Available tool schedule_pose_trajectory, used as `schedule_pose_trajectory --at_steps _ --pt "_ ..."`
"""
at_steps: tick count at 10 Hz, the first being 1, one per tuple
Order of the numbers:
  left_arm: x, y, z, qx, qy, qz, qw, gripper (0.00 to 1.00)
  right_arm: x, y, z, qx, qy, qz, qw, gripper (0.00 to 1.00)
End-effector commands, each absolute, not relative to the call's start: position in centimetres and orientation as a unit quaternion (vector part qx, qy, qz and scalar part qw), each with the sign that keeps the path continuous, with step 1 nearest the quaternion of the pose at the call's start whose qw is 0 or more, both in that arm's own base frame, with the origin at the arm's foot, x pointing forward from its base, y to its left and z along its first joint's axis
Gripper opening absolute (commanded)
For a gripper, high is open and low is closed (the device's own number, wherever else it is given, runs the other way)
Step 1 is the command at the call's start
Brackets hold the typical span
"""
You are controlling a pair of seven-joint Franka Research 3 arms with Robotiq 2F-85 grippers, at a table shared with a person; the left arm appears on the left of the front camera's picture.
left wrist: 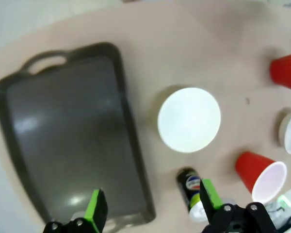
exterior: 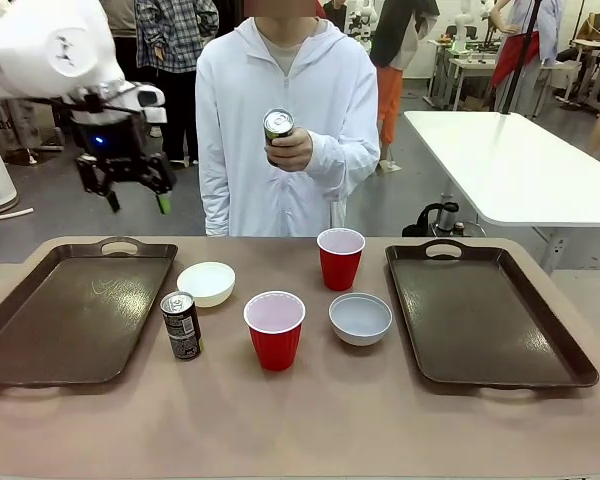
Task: Prepare tableware on both trays.
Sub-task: Pick up a Picnic Bowl from the table and place it on a Handle tray.
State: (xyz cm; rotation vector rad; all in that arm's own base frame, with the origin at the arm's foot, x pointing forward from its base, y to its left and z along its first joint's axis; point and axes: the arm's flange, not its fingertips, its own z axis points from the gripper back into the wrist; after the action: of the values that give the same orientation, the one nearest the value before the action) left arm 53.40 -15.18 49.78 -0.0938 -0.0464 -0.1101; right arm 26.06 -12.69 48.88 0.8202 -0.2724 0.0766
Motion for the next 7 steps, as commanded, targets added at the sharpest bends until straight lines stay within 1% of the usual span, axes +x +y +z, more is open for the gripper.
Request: schedule_pose_trajectory --at_steps 1,3,4,5,6,7 --pt "55.0 -15.1 47.0 -0.076 -0.019 -0.049 0.996 1.00 26.1 -12.7 48.8 0.405 -0.134 0.038 0.904 1.00" --pt "55.6 -14.8 42.3 -0.065 -0.030 -0.040 0.997 1.00 26.1 -12.7 48.8 0.405 -0.134 0.038 0.904 1.00" --pt "55.4 -14.9 40.7 -0.077 -0.030 -0.039 0.996 1.00 26.1 -12.7 48.8 0.405 -0.134 0.038 0.904 1.00" --pt "54.7 -15.3 39.4 -0.085 -0.036 -0.043 0.995 1.00 26.1 -12.7 48.8 0.405 -0.134 0.038 0.904 1.00" --pt "53.0 -16.3 39.0 -0.109 -0.046 -0.054 0.992 1.00 26.1 -12.7 48.8 0.405 -0.134 0.038 0.904 1.00" --pt "55.9 -14.8 39.9 -0.068 -0.023 -0.035 0.997 1.00 26.1 -12.7 48.8 0.405 -0.134 0.038 0.904 1.00"
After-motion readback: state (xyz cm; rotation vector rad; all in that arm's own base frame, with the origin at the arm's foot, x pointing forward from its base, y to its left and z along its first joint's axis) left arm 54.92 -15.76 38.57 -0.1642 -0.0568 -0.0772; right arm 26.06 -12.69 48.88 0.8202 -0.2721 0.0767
